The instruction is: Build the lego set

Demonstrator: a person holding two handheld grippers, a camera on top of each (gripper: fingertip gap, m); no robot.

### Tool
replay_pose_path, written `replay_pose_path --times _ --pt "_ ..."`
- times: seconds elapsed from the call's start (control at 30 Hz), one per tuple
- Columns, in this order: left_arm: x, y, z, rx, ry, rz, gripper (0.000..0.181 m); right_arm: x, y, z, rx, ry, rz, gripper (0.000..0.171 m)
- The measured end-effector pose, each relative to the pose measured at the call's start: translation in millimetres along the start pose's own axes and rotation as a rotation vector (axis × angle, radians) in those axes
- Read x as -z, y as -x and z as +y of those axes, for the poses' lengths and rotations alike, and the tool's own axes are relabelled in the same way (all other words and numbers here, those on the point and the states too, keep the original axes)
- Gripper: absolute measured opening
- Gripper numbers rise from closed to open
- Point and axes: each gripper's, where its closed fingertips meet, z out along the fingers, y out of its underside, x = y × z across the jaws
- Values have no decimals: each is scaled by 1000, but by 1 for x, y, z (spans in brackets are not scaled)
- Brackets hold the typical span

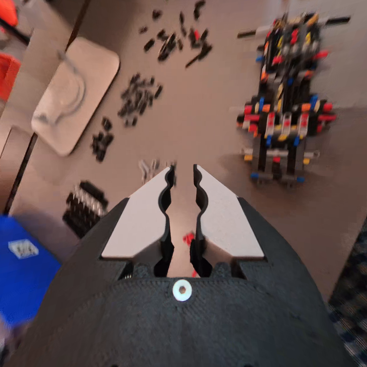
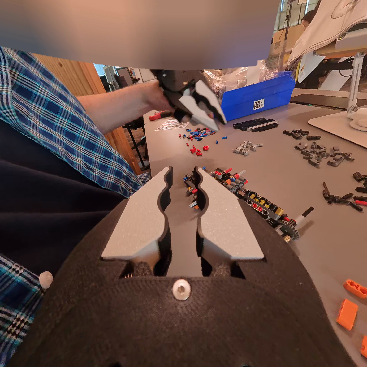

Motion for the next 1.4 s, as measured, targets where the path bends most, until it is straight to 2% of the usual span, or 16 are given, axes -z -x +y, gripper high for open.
replay_pose_path --times 0.1,0.23,0.37,0.5,0.7,1.03,1.4 --pt "-36 -3 -50 -110 -35 112 13 3 -1 -2 9 -4 12 18" --pt "-84 1 -113 -188 -103 186 10 6 -3 -4 8 -12 18 18" --pt "-135 -5 -139 -284 -76 232 6 8 -3 -5 2 -22 8 18" --pt "-170 -15 -143 -273 -16 280 3 13 -5 -8 -5 -41 14 18" --pt "-192 -17 -141 -187 29 266 4 17 -8 -11 -24 -65 10 18" --pt "-204 -21 -131 -116 72 274 8 20 -9 -12 -27 -72 14 18" --pt "-206 -23 -133 -132 80 266 1 22 -8 -13 -26 -79 14 18"
